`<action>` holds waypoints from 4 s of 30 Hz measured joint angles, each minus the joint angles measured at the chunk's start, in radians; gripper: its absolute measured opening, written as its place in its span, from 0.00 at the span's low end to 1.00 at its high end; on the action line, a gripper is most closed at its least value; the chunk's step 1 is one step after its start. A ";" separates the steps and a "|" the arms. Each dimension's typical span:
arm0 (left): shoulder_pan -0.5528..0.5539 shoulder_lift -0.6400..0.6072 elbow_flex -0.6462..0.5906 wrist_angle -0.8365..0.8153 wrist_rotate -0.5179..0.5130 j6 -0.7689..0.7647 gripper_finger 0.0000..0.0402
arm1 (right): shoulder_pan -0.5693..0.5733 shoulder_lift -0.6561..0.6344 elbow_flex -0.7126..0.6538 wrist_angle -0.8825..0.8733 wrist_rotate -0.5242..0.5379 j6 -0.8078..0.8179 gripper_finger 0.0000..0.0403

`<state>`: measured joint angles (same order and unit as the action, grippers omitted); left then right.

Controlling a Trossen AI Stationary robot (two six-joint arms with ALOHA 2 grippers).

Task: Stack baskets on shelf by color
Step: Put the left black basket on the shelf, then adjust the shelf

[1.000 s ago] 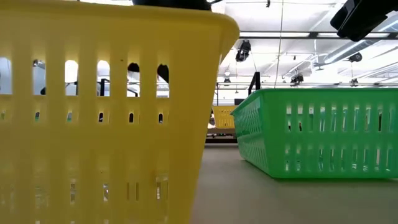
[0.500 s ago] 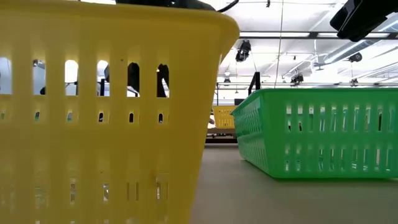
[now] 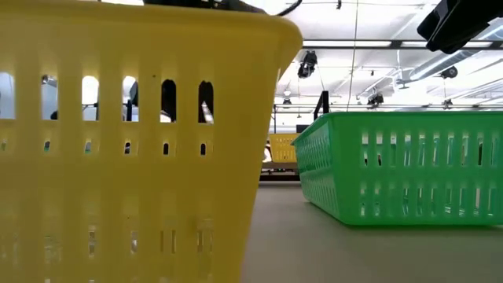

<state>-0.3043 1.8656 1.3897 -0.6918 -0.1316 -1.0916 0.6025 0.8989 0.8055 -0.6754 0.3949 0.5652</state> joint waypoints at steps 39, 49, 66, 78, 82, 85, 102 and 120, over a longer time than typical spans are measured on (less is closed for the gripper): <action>0.093 -0.100 0.350 -0.490 0.017 0.769 0.00 | -0.002 0.001 0.002 0.022 0.210 -0.042 0.11; 0.391 -0.139 0.195 -0.554 -0.011 1.273 0.00 | -0.016 0.017 0.002 0.211 0.252 0.008 0.11; 0.697 -0.152 -0.059 -0.484 -0.062 1.630 0.00 | -0.044 0.245 0.154 0.245 0.358 0.194 0.11; 0.777 -0.152 -0.069 -0.451 -0.069 1.662 0.00 | -0.100 0.454 0.372 0.168 0.375 0.052 0.11; 0.782 -0.152 -0.068 -0.451 -0.069 1.678 0.01 | -0.104 0.493 0.445 0.066 0.375 0.053 0.11; 0.782 -0.152 -0.067 -0.450 -0.068 1.678 0.06 | -0.104 0.505 0.491 -0.007 0.375 0.070 0.11; 0.762 -0.248 0.054 -0.511 -0.060 1.481 0.43 | -0.154 0.334 0.499 -0.347 0.202 0.305 0.29; 0.465 -0.507 0.063 0.016 0.043 0.968 0.43 | -0.551 0.310 0.220 0.092 0.001 -0.302 0.02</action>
<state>0.1603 1.3583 1.4525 -0.6757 -0.0883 -0.1237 0.0512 1.2085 1.0250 -0.5837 0.3954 0.2630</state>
